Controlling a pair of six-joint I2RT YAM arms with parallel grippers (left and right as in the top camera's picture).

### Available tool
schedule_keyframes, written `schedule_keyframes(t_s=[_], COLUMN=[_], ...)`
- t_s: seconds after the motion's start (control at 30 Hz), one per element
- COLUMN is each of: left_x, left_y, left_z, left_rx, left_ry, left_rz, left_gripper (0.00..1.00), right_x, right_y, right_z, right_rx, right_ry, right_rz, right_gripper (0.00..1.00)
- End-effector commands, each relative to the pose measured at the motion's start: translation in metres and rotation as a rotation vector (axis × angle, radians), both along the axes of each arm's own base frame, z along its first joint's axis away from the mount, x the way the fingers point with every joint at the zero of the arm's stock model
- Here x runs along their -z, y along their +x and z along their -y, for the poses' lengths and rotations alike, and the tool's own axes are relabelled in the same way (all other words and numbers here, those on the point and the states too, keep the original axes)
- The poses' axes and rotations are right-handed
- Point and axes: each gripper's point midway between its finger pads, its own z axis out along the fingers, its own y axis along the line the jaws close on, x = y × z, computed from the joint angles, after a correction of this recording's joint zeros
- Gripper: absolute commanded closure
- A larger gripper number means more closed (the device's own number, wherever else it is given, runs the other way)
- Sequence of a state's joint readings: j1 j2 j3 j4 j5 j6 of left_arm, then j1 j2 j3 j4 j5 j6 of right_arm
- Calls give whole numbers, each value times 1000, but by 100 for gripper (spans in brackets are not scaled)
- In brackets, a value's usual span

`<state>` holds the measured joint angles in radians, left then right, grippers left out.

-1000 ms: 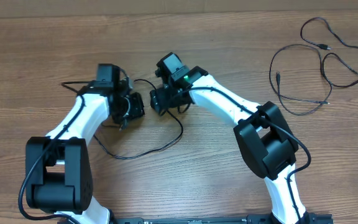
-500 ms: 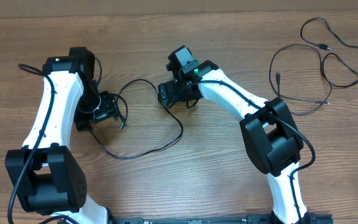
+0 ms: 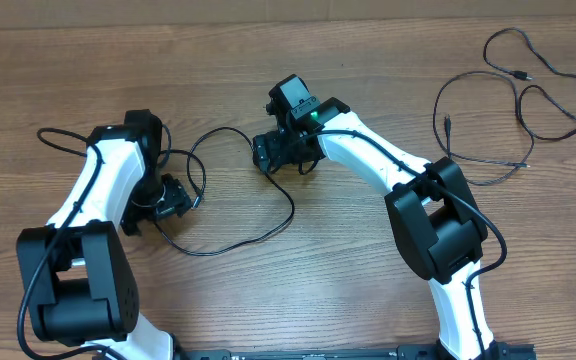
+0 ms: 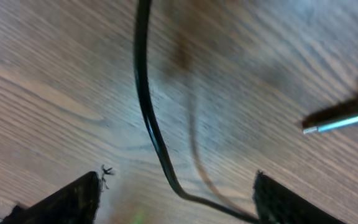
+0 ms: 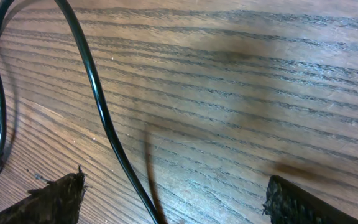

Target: Untangle cables

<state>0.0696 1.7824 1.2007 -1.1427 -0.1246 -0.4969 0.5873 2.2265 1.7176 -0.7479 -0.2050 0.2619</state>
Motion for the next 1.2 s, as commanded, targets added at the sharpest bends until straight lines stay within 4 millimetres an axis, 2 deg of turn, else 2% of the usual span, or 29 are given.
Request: schedule_keyframes(t_s=[0.0,0.03,0.13,0.17,0.3,0.43,0.53,0.83,0.9,0.97,1.07,1.17], left_x=[1,4,17,27,45,35,24,20,22,25,26,26], left_y=[3,7,17,23,45,64,75,85,84,81,81,80], left_z=[-11,-11,-6,4,50,93,112,119,117,112,111,110], left_rx=[-37,-37,-25,-3,154,273,297,290,287,280,279,278], left_ry=[42,43,27,-22,-238,-450,-562,-569,-552,-530,-521,-516], left_rz=[24,43,102,139,275,387,453,495,485,472,467,461], left_gripper=[37,50,66,73,76,79,79,75,74,74,73,69], right_x=[2,2,2,2,1,-1,-3,11,16,16,10,1], right_y=[1,1,1,1,1,-6,-12,-22,-19,-9,-4,-18], right_z=[-2,-2,-2,-2,-4,-13,-17,-21,-17,-14,-23,-39], right_rx=[1,1,2,2,-2,-27,-12,11,27,24,-24,-78], right_ry=[0,0,0,0,11,67,99,144,125,105,148,252], right_rz=[2,2,2,3,0,-36,-77,-129,-109,-58,-20,-83], right_gripper=[7,7,7,6,3,4,13,15,16,11,7,8])
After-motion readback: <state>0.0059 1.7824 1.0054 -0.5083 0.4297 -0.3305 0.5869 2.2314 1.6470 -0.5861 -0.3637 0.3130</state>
